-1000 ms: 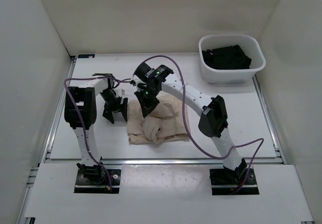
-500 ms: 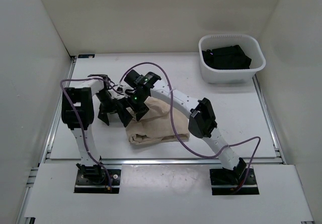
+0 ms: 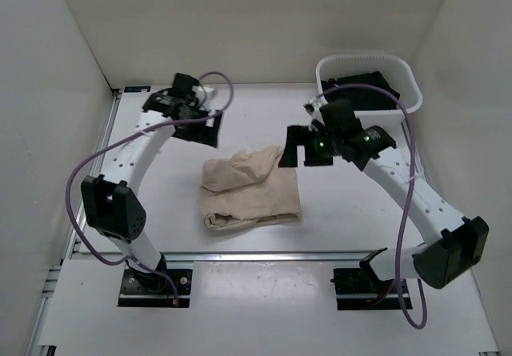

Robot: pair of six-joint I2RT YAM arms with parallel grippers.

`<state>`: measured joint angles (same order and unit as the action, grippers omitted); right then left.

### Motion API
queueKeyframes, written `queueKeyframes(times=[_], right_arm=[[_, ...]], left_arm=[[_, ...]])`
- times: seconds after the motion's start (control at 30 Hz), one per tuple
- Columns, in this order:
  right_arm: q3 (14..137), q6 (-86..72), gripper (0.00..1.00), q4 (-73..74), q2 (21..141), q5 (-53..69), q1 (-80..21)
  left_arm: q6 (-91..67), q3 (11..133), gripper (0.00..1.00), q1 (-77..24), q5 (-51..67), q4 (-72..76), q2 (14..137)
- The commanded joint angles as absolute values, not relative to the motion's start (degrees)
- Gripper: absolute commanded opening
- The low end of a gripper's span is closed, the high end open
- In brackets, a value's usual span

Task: Fold and stack the trousers
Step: Fold the trousers

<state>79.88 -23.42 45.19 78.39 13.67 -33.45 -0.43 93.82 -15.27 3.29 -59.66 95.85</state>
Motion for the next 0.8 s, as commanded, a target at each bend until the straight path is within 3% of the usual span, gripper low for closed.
queueKeyframes(times=[0.0, 0.13, 0.27, 0.3, 0.37, 0.4, 0.43, 0.47, 0.5, 0.53, 0.57, 0.63, 0.67, 0.7, 0.77], right_arm=[[63.8, -26.1, 0.99, 41.5, 79.0, 13.7, -31.2], [52.7, -28.5, 0.99, 30.3, 78.3, 23.6, -26.8], [47.5, -29.7, 0.99, 22.8, 80.1, 26.0, -26.8], [46.6, -30.3, 0.99, 21.1, 80.8, 26.0, -26.3], [44.5, -30.9, 0.99, 19.8, 83.3, 26.6, -26.3], [43.6, -31.5, 0.99, 16.8, 84.1, 27.4, -26.3], [42.8, -32.2, 0.98, 15.0, 85.6, 29.9, -26.3], [41.8, -33.9, 0.90, 13.1, 86.3, 31.4, -26.3], [40.6, -33.9, 0.82, 11.4, 87.2, 32.9, -26.3], [40.6, -34.4, 0.71, 10.3, 88.7, 33.8, -26.3], [40.6, -34.5, 0.47, 10.3, 89.3, 33.8, -26.3], [39.6, -33.8, 0.28, 10.3, 90.3, 33.1, -25.8], [39.6, -33.0, 0.10, 10.3, 90.4, 33.1, -25.2], [38.9, -32.3, 0.01, 11.1, 90.4, 33.1, -25.2], [38.0, -31.4, 0.00, 12.3, 90.4, 33.7, -24.0]], left_arm=[[0.0, 91.9, 1.00, -23.0, 9.3, -61.6, 98.7], [0.0, 91.9, 1.00, -28.9, 9.1, -58.8, 103.8], [0.0, 91.3, 1.00, -30.3, 12.6, -58.2, 105.6], [0.0, 91.3, 0.96, -30.3, 12.7, -58.2, 106.2], [0.0, 91.3, 0.82, -30.3, 12.7, -58.2, 106.9], [0.0, 91.3, 0.70, -30.3, 11.3, -58.2, 107.4], [0.0, 91.3, 0.37, -29.8, 11.3, -58.2, 107.4], [0.0, 91.3, 0.18, -28.5, 11.3, -58.2, 107.4], [0.0, 92.7, 0.14, -27.5, 10.7, -58.2, 107.4], [0.0, 92.7, 0.14, -26.5, 10.7, -58.2, 107.4], [0.0, 93.6, 0.14, -25.3, 10.7, -58.2, 107.4], [0.0, 94.4, 0.14, -21.6, 10.7, -58.2, 107.4], [0.0, 95.1, 0.14, -20.2, 10.7, -58.2, 107.4], [0.0, 95.1, 0.14, -17.3, 10.7, -58.2, 108.1], [0.0, 96.5, 0.14, -14.4, 9.3, -58.2, 109.3]])
